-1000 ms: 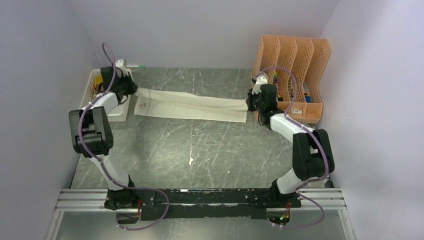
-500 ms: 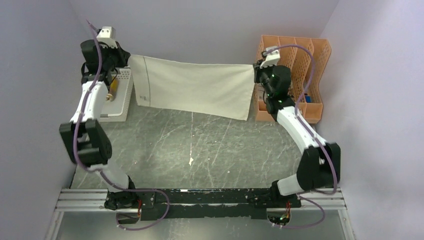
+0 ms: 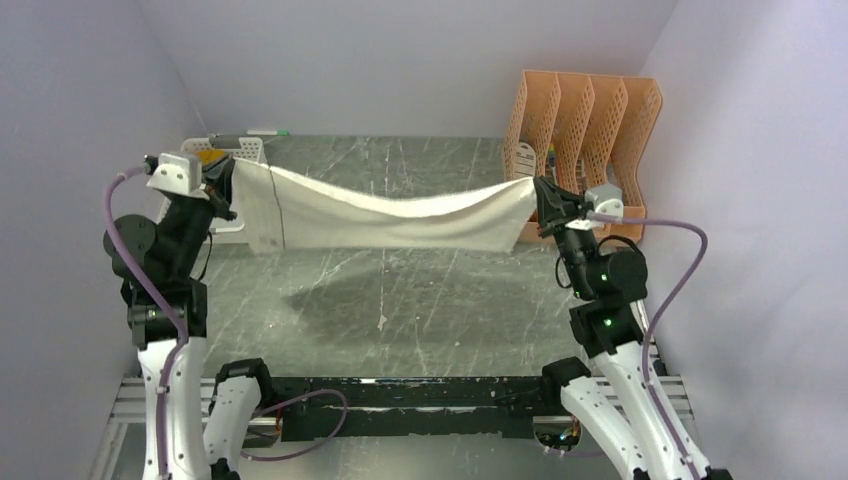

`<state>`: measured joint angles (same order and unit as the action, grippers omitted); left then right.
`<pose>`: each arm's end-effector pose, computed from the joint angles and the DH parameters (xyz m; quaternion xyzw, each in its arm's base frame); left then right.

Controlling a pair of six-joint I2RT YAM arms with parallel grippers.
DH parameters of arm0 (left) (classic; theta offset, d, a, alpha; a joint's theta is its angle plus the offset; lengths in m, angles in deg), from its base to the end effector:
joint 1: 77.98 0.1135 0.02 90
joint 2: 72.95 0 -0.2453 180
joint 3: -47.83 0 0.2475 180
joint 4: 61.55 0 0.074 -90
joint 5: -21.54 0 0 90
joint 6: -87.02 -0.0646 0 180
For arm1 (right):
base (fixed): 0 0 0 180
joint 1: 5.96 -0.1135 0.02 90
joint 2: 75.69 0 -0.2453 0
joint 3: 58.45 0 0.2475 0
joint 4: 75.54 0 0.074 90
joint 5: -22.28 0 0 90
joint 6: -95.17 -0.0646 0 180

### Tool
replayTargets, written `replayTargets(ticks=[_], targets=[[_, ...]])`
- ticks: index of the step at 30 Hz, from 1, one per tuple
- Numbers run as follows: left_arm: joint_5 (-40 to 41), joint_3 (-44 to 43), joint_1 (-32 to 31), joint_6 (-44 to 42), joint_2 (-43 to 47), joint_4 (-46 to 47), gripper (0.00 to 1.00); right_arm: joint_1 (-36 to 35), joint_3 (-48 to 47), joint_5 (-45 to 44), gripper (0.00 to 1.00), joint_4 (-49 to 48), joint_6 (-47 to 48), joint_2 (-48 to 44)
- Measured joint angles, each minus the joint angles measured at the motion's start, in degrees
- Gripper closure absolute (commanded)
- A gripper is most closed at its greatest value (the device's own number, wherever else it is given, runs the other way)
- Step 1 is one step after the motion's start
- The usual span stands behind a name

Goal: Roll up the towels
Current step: Fold the towel at the center of the board.

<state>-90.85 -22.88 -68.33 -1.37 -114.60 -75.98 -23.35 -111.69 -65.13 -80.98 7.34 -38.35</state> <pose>0.1840 0.0063 0.4305 0.0941 0.6119 -0.0640 0.7827 0.1824 0.0602 0.3805 -0.1142 0.5525 0.1220 0.8166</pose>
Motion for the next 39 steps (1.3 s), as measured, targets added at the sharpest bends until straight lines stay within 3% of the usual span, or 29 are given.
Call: replayTargets(ticks=[4, 9, 16, 22, 30, 39], targets=[[2.69, 1.03, 0.0, -1.22, 3.41, -5.88, 0.93, 0.0, 1.07, -0.02, 1.0, 3.63, -0.2, -5.05], [5.4, 0.98, 0.0, -1.38, -3.28, -10.32, 0.93, 0.0, 1.6, -0.96, 1.0, 3.78, 0.2, -1.7], [5.77, 1.31, 0.0, -0.7, -20.26, -8.85, 0.93, 0.0, 3.23, -2.45, 1.0, -4.68, 1.95, 18.91], [3.13, 1.03, 0.0, 1.55, -37.81, -1.68, 0.93, 0.7, -0.39, -4.17, 1.0, -13.46, 5.42, 45.07], [1.16, -25.31, -1.27, 0.31, -70.84, -0.57, 0.93, 4.59, -21.66, -3.41, 1.0, -18.4, 8.02, 71.56], [0.11, -54.38, -1.29, -1.44, -92.11, -3.43, 0.93, 7.06, -45.33, -0.35, 1.0, -14.82, 12.31, 89.09]])
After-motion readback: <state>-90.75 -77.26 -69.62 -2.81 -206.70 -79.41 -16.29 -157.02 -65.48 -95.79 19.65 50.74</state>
